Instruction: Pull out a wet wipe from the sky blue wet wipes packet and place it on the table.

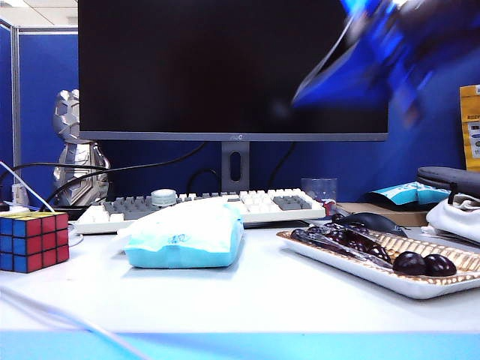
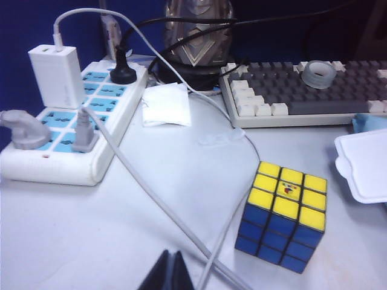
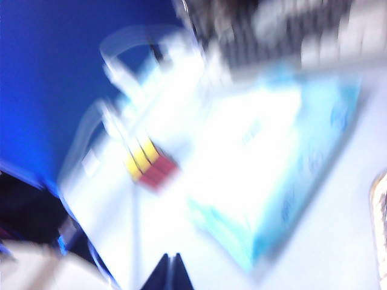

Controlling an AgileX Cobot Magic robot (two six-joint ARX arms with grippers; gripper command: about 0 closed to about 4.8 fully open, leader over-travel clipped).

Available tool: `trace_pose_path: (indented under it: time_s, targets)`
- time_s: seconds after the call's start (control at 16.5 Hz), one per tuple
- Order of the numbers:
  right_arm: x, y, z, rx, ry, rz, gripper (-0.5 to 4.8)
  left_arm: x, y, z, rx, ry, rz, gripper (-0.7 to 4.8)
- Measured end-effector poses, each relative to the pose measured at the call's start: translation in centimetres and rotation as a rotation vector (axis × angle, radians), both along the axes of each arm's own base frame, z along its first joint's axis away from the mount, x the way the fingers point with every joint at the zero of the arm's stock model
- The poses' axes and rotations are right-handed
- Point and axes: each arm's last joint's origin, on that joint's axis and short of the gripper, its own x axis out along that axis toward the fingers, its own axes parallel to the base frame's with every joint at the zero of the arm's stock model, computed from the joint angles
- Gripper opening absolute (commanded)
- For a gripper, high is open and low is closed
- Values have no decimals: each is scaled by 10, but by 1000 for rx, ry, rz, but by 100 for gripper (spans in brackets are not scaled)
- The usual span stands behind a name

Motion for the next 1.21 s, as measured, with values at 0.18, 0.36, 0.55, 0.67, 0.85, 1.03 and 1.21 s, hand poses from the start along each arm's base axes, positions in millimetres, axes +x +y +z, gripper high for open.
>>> trace_pose_path:
  time_s: [0.18, 0.36, 0.55, 0.67, 0.85, 1.03, 1.21]
  targets:
    - [19, 43, -20, -212, 37, 97, -1, 0, 0, 0, 0, 0, 0, -5]
    - [42, 84, -9, -410, -96, 128, -1, 0, 0, 0, 0, 0, 0, -5]
    - [67, 109, -12, -520, -128, 134, -1, 0, 0, 0, 0, 0, 0, -5]
    - [84, 122, -22, -576, -100, 158, 97, 0, 0, 0, 0, 0, 0, -5]
    - [98, 133, -36, -610, -48, 186, 127, 0, 0, 0, 0, 0, 0, -5]
    - [102, 139, -40, -591, -31, 225, 126, 0, 0, 0, 0, 0, 0, -5]
    - [101, 140, -42, -578, -17, 248, 115, 0, -2, 0, 0, 0, -19, -5]
